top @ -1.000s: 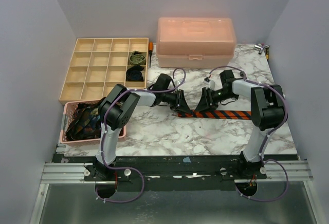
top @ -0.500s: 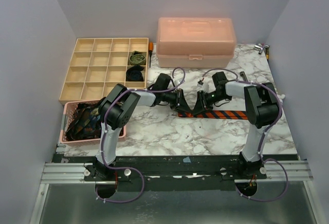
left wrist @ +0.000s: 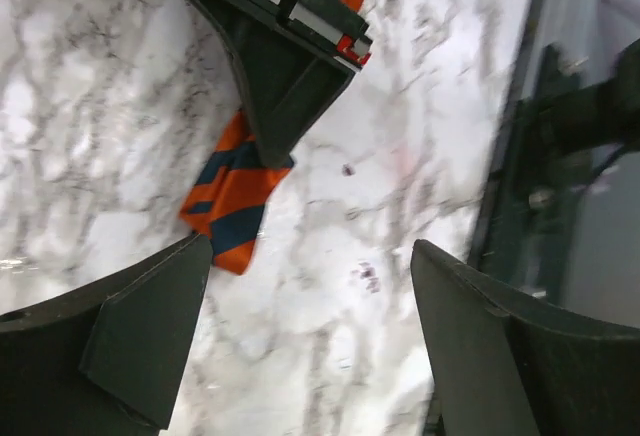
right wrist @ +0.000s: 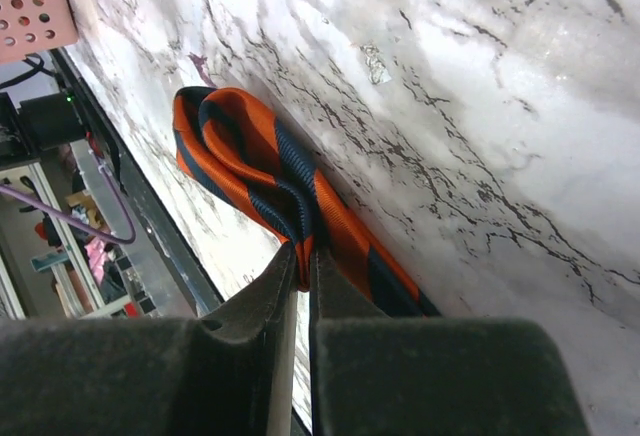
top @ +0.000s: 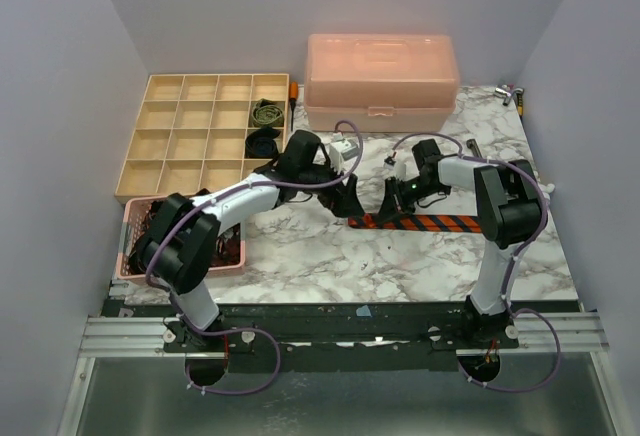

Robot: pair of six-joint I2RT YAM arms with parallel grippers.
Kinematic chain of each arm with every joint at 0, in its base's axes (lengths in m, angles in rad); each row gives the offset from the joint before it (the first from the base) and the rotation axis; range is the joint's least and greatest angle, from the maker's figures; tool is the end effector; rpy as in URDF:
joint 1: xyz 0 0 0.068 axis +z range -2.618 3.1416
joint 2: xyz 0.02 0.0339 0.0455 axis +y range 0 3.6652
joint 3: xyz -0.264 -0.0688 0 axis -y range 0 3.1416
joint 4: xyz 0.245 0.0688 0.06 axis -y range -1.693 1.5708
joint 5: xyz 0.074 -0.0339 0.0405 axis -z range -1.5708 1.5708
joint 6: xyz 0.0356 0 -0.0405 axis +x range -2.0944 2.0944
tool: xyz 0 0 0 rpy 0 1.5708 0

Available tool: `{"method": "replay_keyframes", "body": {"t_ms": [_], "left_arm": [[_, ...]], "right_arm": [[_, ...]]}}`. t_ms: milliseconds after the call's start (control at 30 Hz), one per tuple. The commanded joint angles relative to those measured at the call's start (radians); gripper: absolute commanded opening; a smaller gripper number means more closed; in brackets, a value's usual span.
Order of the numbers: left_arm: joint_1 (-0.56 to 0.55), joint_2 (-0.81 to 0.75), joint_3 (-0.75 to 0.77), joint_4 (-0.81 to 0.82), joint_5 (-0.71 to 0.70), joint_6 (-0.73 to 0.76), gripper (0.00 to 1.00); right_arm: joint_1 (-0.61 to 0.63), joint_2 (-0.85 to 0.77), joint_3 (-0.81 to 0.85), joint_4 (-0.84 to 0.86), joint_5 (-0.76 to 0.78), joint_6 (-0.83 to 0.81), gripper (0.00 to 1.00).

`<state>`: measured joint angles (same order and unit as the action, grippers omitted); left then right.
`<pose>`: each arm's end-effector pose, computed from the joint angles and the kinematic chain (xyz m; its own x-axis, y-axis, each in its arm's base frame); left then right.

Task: Roll the ties
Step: Roll the tie at the center of the board.

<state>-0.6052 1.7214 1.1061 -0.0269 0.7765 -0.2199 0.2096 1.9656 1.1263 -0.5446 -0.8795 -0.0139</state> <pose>0.2933 -0.2332 0.2226 -0.6699 0.2742 -0.6899 0.7390 0.3353 -0.5843 0.3345 0.0992 0.1199 -0.9572 -0.2127 -0.1963 -0.2860 0.5909 0.7543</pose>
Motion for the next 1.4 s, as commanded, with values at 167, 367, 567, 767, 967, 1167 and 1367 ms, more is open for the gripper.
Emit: {"method": "replay_keyframes", "body": {"t_ms": [167, 367, 567, 767, 967, 1167, 1367], "left_arm": [[-0.164, -0.027, -0.071, -0.102, -0.334, 0.555, 0.85], [-0.174, 0.052, -0.064, 0.010, -0.377, 0.566, 0.86], [-0.184, 0.136, 0.002, 0.011, -0.381, 0.571, 0.86], [-0.207, 0.217, 0.092, -0.034, -0.345, 0.560, 0.82], [-0.220, 0.282, 0.139, -0.119, -0.365, 0.575, 0.57], [-0.242, 0.282, 0.073, -0.129, -0.383, 0.596, 0.34], [-0.242, 0.274, 0.032, -0.135, -0.384, 0.622, 0.24]], "right_arm": [[0.004, 0.041, 0.026, -0.069, 0.007, -0.070, 0.09], [0.003, 0.044, 0.036, -0.087, 0.003, -0.085, 0.09], [0.004, 0.053, 0.052, -0.115, -0.011, -0.111, 0.08], [0.004, 0.049, 0.055, -0.126, -0.028, -0.118, 0.09], [0.004, 0.041, 0.083, -0.166, -0.038, -0.140, 0.10], [0.003, 0.027, 0.092, -0.194, -0.041, -0.148, 0.15], [-0.055, -0.020, 0.117, -0.260, -0.009, -0.189, 0.39]]}}
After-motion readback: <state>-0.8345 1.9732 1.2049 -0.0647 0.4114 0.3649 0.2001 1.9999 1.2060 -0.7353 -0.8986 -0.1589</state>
